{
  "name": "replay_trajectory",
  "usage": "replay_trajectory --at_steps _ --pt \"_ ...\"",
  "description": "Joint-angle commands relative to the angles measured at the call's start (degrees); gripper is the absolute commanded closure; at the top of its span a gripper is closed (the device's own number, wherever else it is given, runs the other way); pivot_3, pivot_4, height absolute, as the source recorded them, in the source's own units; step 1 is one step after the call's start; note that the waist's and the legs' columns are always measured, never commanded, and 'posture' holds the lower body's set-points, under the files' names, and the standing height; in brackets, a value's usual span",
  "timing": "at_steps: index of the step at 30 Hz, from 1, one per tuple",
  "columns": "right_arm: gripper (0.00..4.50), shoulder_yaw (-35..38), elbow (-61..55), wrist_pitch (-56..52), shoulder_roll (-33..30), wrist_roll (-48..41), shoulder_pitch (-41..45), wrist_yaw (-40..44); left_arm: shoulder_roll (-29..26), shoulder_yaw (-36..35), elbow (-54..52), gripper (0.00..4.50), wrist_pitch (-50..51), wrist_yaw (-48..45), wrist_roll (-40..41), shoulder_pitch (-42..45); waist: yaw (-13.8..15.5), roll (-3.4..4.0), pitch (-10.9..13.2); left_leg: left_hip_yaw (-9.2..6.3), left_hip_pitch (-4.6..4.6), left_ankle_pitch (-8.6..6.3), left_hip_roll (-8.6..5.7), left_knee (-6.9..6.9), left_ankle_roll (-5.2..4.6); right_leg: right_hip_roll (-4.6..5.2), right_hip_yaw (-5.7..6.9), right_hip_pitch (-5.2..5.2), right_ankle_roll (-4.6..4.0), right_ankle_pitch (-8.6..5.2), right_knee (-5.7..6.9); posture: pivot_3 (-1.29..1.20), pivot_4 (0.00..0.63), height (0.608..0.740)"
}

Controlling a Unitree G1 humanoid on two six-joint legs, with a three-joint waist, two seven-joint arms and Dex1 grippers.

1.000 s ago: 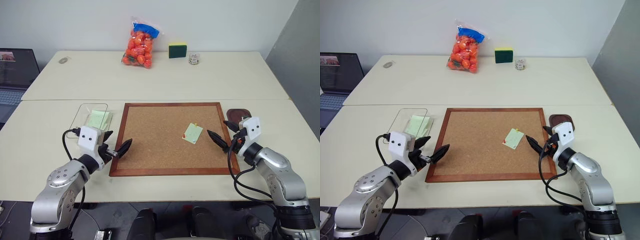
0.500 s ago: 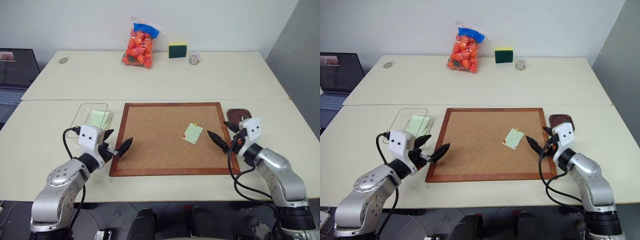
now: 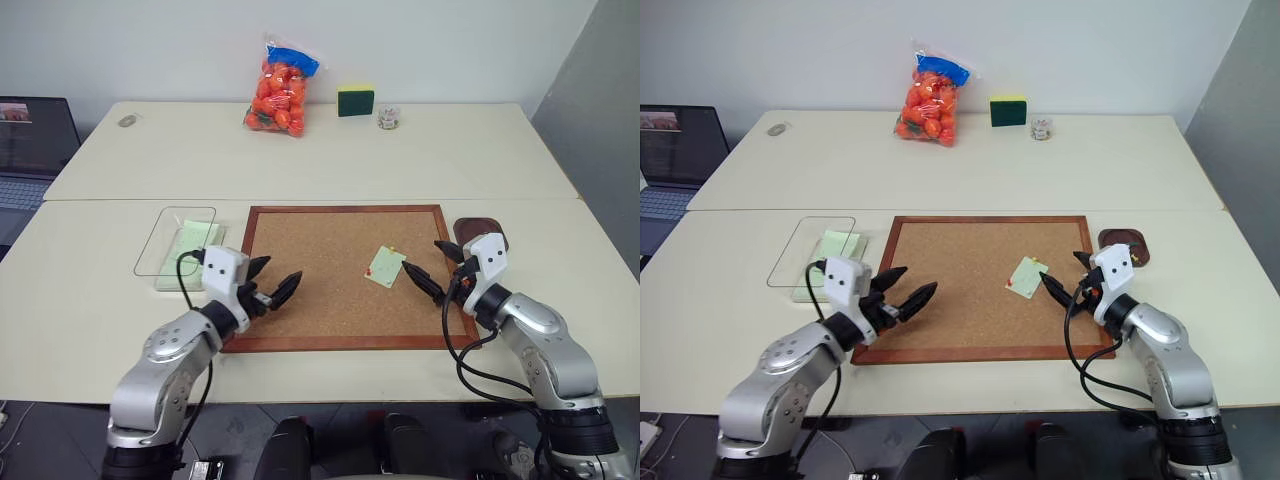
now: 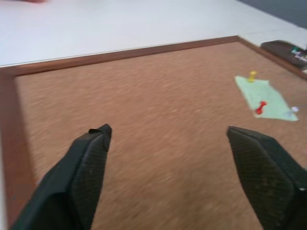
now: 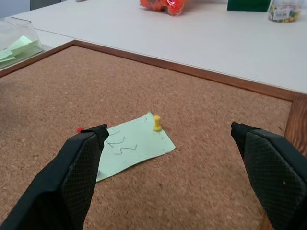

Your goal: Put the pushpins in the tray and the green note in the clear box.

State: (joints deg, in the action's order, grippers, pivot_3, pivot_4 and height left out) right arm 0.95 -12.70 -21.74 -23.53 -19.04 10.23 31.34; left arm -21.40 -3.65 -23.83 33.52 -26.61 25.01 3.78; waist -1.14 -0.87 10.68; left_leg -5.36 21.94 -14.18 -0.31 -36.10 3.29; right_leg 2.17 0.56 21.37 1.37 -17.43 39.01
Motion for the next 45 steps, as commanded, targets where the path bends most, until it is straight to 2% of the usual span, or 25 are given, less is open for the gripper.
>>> replay_trajectory --at_steps 1,7,15,25,36,45 --pt "0.0 -0.9 -0.1 2.0 0.7 0.7 1.8 0.8 1.0 2.3 0.4 1.55 -1.4 0.5 -1.3 2.0 -0.1 0.0 0.0 0.0 0.0 0.0 0.0 0.0 0.0 0.0 0.0 0.0 0.0 0.0 0.0 0.0 0.15 0.74" --pt "0.0 -3.4 3.6 3.8 2.3 2.6 4.9 1.0 0.1 8.2 4.8 2.78 -5.5 -1.7 -6.9 4.4 -0.4 0.0 0.0 0.03 -0.02 0.0 -0.01 0.0 0.0 0.0 -0.02 -0.01 0.0 0.0 0.0 0.0 0.15 0.74" --pt "0.0 -4.1 9.3 5.6 5.0 3.9 8.5 0.5 1.7 10.8 11.1 4.38 -10.0 -2.9 -9.9 6.8 -0.4 0.0 0.0 0.05 -0.03 0.0 -0.01 0.0 0.0 -0.01 0.0 0.0 0.0 0.01 0.01 0.0 0.15 0.74" --pt "0.0 -5.5 15.5 8.6 7.8 5.7 10.4 1.2 2.3 16.1 19.3 4.44 -11.7 -4.2 -15.6 6.4 -0.4 0.01 0.0 0.17 -0.09 0.0 -0.01 0.0 0.0 0.01 -0.02 -0.01 0.01 0.02 0.04 0.0 0.15 0.74" --pt "0.0 -5.0 24.1 11.4 8.8 8.1 13.9 0.4 4.7 15.3 21.3 4.44 -12.6 -3.1 -16.5 6.6 -0.3 0.12 -0.1 0.28 -0.24 0.1 -0.03 -0.02 -0.16 0.02 -0.05 -0.11 0.13 0.24 0.03 0.0 0.15 0.74" --pt "1.53 -5.1 25.3 12.0 9.3 9.2 13.8 0.6 4.3 14.3 20.6 4.5 -12.6 -2.8 -16.6 6.0 -0.4 0.16 -0.2 0.33 -0.27 0.12 -0.01 -0.02 -0.21 0.02 -0.09 -0.1 0.14 0.29 0.03 0.0 0.15 0.74"
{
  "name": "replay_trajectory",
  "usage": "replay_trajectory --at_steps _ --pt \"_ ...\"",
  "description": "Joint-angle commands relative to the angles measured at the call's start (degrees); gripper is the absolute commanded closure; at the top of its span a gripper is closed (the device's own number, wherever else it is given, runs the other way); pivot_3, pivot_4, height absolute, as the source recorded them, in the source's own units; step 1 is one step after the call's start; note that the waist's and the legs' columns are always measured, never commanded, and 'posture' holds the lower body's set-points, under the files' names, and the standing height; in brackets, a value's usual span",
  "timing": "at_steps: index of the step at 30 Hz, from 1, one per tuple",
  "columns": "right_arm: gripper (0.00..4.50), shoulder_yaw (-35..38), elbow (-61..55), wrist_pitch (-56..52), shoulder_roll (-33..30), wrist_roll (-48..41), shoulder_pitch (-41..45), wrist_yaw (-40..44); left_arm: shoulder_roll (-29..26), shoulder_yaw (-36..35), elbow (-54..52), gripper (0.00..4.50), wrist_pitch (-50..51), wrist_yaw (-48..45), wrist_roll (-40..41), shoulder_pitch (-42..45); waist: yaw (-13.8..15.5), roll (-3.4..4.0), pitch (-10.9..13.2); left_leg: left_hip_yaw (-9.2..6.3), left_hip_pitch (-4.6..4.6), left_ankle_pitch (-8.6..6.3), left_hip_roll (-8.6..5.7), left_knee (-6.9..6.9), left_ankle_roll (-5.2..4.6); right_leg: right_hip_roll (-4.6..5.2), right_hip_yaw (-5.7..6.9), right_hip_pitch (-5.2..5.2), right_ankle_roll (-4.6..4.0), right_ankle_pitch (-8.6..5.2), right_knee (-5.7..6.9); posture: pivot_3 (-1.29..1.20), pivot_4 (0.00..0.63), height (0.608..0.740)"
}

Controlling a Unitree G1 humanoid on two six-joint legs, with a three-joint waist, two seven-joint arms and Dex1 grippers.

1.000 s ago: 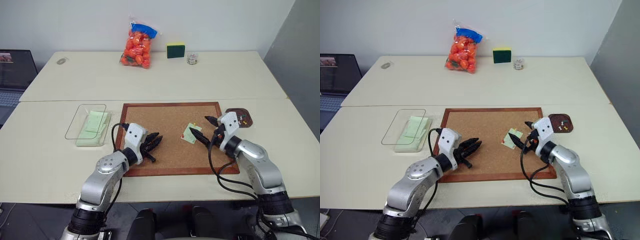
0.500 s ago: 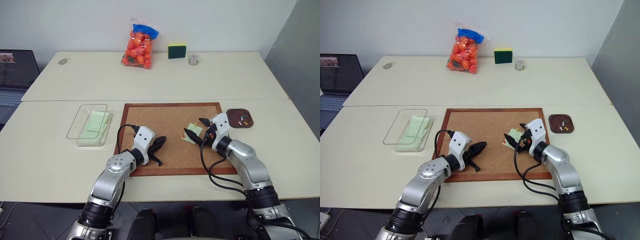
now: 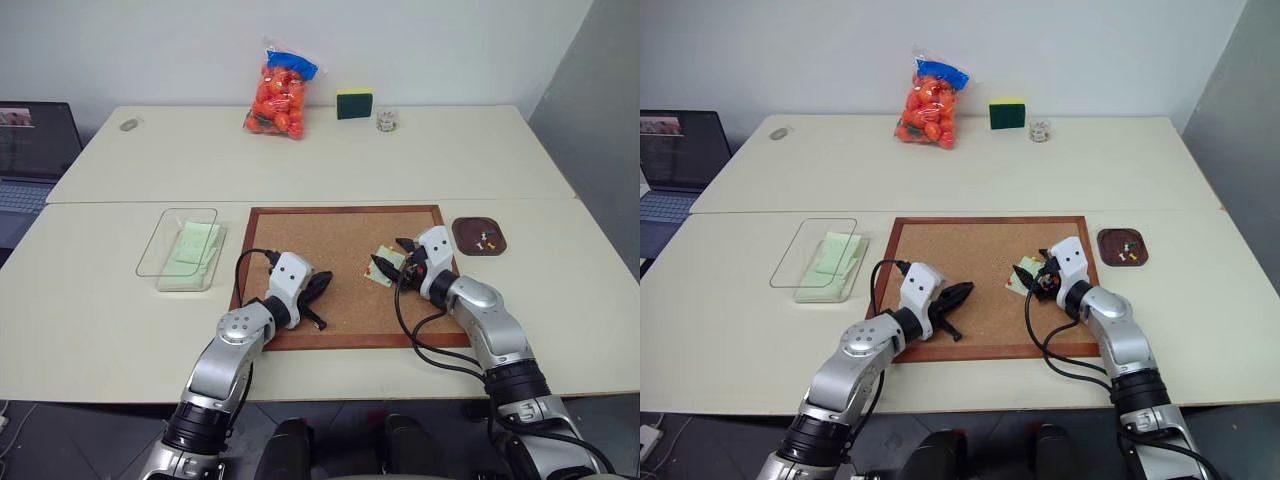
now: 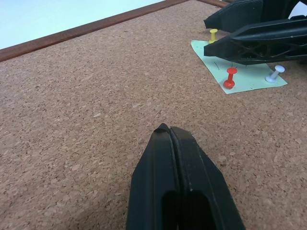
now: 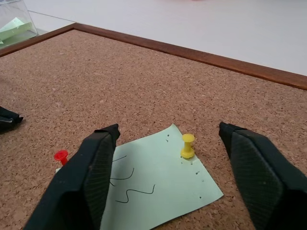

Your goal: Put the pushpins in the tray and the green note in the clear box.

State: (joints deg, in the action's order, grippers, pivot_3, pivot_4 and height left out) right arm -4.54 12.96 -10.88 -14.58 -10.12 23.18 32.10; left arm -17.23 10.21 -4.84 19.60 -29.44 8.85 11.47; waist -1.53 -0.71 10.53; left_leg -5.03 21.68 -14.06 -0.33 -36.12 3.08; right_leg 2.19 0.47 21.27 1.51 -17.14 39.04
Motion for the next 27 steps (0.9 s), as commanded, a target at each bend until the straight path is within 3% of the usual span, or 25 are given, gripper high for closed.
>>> replay_trajectory --at_steps 1,15,27 --pt "1.78 0.3 -0.3 1.2 0.3 0.4 0.8 -0.1 0.1 0.4 1.5 4.5 1.3 0.0 -0.5 -1.7 0.0 0.0 0.0 0.0 0.0 0.0 0.0 0.0 0.0 0.0 0.0 0.0 0.0 0.0 0.0 0.0 0.15 0.74" --pt "4.43 0.7 -0.2 1.4 0.4 0.5 0.6 -0.3 0.1 0.1 1.8 4.5 0.9 -0.1 -0.7 -1.5 0.0 0.01 0.0 0.02 -0.01 0.0 0.01 0.0 0.0 -0.01 -0.02 0.0 0.0 0.0 0.0 0.0 0.15 0.74" --pt "4.43 3.6 -4.5 4.2 1.1 -2.2 0.8 -0.3 0.1 -0.3 2.0 4.5 0.8 -0.1 -0.6 -1.5 0.0 0.01 0.0 0.03 0.01 0.0 0.01 0.01 0.0 -0.01 -0.02 0.04 0.0 0.01 0.0 0.0 0.15 0.74"
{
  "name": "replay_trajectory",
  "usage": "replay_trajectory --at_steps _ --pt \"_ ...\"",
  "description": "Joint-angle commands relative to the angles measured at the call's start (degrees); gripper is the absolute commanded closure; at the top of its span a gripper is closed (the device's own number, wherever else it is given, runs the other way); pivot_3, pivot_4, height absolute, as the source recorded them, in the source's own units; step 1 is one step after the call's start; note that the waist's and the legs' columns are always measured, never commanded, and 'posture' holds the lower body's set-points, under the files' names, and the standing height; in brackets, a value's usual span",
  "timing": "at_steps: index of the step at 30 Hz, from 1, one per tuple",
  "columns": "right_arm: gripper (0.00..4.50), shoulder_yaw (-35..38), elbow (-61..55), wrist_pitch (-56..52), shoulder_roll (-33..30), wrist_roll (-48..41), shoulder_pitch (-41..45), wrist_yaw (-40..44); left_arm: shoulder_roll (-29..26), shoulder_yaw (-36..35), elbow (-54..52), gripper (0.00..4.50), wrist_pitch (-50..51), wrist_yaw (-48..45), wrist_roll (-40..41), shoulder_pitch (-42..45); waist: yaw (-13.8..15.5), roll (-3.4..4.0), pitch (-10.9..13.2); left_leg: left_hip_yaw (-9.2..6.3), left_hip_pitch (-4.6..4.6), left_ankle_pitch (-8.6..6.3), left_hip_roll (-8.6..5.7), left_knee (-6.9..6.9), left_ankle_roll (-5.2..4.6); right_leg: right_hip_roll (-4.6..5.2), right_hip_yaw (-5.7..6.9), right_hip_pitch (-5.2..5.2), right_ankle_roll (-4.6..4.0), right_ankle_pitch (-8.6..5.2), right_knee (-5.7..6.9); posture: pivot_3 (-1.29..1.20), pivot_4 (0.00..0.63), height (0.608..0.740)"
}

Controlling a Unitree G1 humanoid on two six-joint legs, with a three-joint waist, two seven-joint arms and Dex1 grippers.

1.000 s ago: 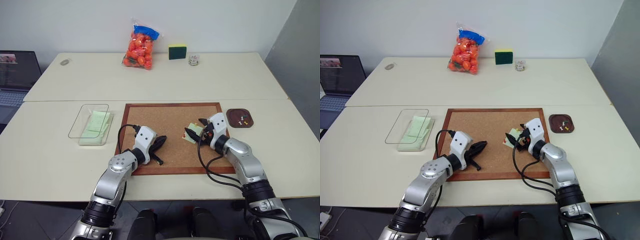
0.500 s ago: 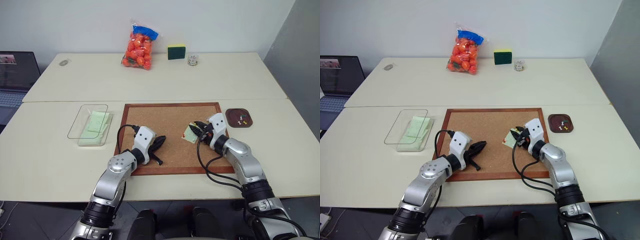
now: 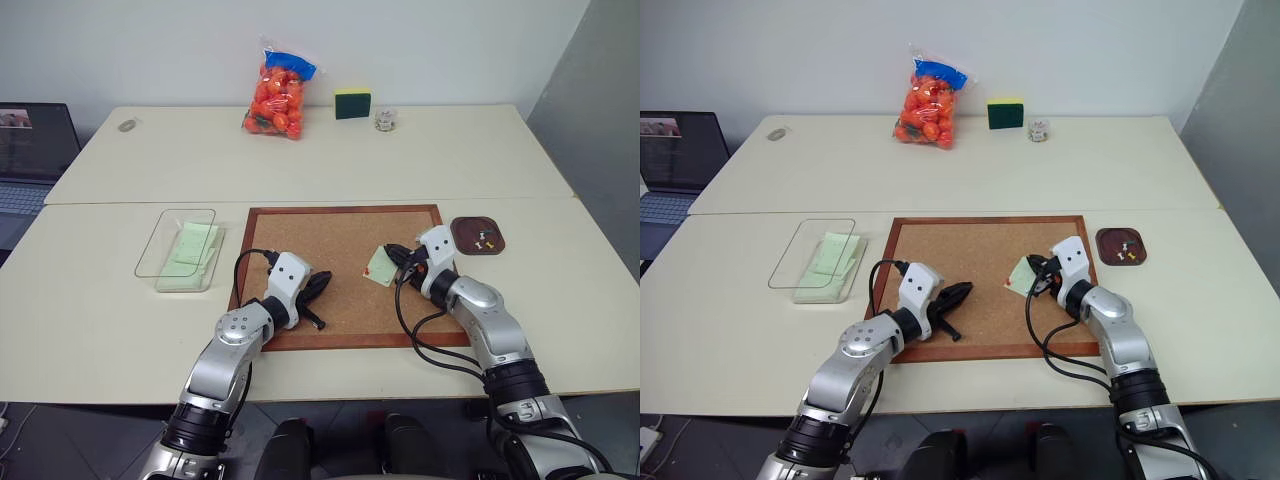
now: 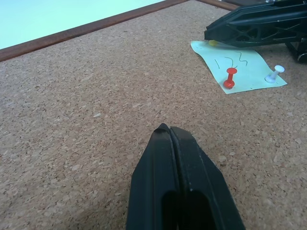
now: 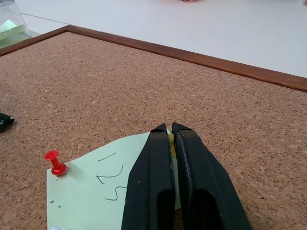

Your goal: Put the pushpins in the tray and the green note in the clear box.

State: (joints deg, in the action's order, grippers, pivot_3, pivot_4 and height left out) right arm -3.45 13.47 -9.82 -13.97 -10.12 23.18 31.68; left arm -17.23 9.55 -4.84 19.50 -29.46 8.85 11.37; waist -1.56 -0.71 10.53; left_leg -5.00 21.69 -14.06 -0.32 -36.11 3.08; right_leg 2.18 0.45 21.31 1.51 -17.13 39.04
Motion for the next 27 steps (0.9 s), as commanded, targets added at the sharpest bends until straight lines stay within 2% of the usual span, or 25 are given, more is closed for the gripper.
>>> replay_trajectory --at_steps 1,11,19,27 --pt "4.43 2.7 -5.7 3.1 0.5 -2.5 0.8 0.0 0.1 0.4 2.0 4.5 0.9 0.0 -0.6 -1.4 0.0 0.0 0.0 0.0 0.01 0.0 0.0 0.0 0.0 0.0 0.0 0.0 0.0 0.0 0.0 0.0 0.15 0.74" --pt "4.43 6.3 -10.2 0.1 0.6 -4.7 0.4 -3.6 0.0 0.5 1.5 4.5 1.1 -0.2 -0.6 -2.0 0.0 0.01 0.0 0.0 0.01 0.0 0.0 0.01 0.0 0.0 -0.01 0.01 0.01 0.0 -0.02 0.0 0.15 0.74" --pt "4.43 13.9 0.7 2.2 -2.3 1.7 5.0 -19.9 0.0 0.7 1.8 4.5 1.0 -0.5 -0.6 -1.6 0.0 0.01 0.0 0.09 0.01 0.0 -0.01 0.01 0.0 0.01 -0.07 0.03 0.01 0.01 -0.02 0.0 0.15 0.74" --pt "4.43 16.1 6.0 0.3 -2.8 1.6 6.7 -23.3 -0.1 0.7 2.0 4.5 1.1 -0.7 -0.9 -1.3 0.0 0.07 0.0 0.12 0.01 0.01 0.0 0.03 -0.02 0.0 -0.09 0.03 0.0 0.02 -0.01 0.0 0.15 0.74"
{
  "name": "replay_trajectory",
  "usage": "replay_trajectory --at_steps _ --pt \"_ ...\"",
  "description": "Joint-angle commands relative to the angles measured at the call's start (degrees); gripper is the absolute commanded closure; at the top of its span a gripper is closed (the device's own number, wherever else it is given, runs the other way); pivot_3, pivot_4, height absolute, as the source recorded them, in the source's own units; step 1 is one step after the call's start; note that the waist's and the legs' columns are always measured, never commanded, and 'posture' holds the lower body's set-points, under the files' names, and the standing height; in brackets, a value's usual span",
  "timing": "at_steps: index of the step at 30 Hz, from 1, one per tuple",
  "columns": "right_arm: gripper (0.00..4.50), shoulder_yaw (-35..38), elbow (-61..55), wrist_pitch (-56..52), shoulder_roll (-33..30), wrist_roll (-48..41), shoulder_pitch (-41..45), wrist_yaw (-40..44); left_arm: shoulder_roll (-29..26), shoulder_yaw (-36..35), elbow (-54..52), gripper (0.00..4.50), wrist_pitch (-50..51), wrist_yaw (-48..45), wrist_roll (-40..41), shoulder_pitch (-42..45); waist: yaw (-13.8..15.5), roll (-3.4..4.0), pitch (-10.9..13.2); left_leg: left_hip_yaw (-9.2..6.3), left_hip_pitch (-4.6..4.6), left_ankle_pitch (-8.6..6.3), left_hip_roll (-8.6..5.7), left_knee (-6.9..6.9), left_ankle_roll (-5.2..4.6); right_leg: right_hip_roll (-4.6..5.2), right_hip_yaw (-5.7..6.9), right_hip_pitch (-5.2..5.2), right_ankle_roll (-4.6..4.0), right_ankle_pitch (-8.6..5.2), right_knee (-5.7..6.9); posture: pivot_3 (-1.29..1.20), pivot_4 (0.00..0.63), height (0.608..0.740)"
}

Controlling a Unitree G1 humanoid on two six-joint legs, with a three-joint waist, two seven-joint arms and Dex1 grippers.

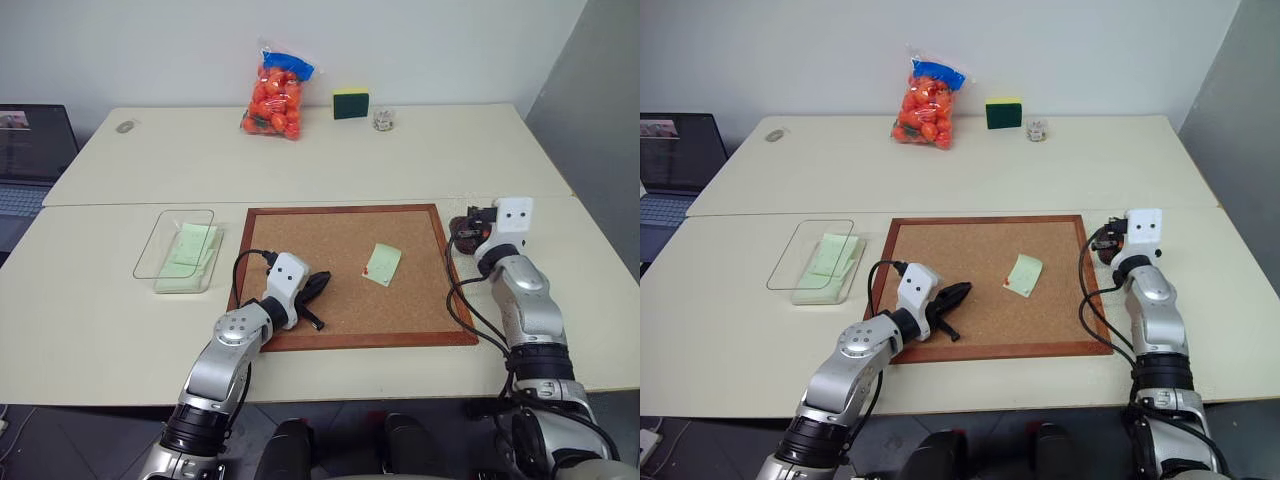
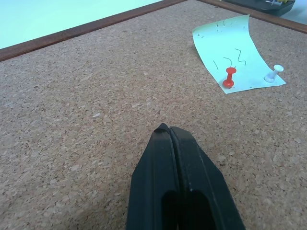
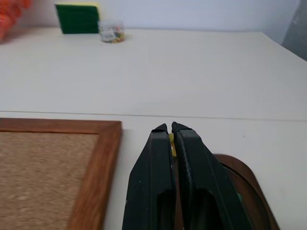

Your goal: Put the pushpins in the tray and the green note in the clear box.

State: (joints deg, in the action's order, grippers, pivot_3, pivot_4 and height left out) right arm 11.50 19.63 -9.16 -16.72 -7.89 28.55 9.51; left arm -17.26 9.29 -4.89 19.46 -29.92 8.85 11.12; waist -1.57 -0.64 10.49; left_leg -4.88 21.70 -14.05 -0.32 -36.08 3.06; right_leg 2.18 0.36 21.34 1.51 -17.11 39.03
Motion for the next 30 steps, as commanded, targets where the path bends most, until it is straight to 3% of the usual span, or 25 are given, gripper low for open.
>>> replay_trajectory --at_steps 1,6,13,26,30 --pt "4.43 1.2 0.0 -0.4 0.0 -0.6 1.3 -1.3 -0.1 0.9 2.0 4.5 1.2 -0.3 -0.9 -1.0 0.0 0.0 0.0 0.01 0.0 0.0 0.0 0.0 0.0 0.0 0.0 0.0 0.0 0.0 0.0 0.0 0.15 0.74" --pt "4.43 1.1 0.2 -0.6 0.1 -0.8 1.1 -1.3 -0.2 0.8 1.7 4.5 1.3 -0.2 -0.9 -1.3 0.0 0.01 0.0 0.01 0.01 0.0 0.0 0.0 0.0 0.0 -0.01 0.0 0.0 0.0 0.0 0.0 0.15 0.74" --pt "2.88 1.8 1.5 -0.2 -0.2 -0.8 1.5 -1.7 -0.3 0.6 1.8 4.5 1.3 -0.2 -0.9 -1.1 0.0 0.01 0.0 0.02 0.01 0.0 0.0 0.0 -0.01 0.0 -0.01 0.0 0.0 0.0 0.0 0.0 0.15 0.74" --pt "0.41 1.1 0.4 1.3 -0.6 -0.4 0.8 -1.2 -0.2 0.7 1.9 4.5 1.3 -0.2 -0.9 -1.0 -0.1 0.01 0.0 0.02 0.01 0.0 0.0 0.0 -0.01 0.0 -0.01 0.0 0.0 0.0 0.0 0.0 0.15 0.74" --pt "0.41 -1.7 -2.3 3.0 -1.9 1.8 -0.9 1.5 -0.2 0.7 1.9 4.5 1.3 -0.3 -0.9 -0.9 -0.1 0.01 0.0 0.01 0.01 0.0 0.0 0.0 -0.01 0.0 -0.01 0.0 0.01 0.0 -0.01 0.0 0.15 0.74"
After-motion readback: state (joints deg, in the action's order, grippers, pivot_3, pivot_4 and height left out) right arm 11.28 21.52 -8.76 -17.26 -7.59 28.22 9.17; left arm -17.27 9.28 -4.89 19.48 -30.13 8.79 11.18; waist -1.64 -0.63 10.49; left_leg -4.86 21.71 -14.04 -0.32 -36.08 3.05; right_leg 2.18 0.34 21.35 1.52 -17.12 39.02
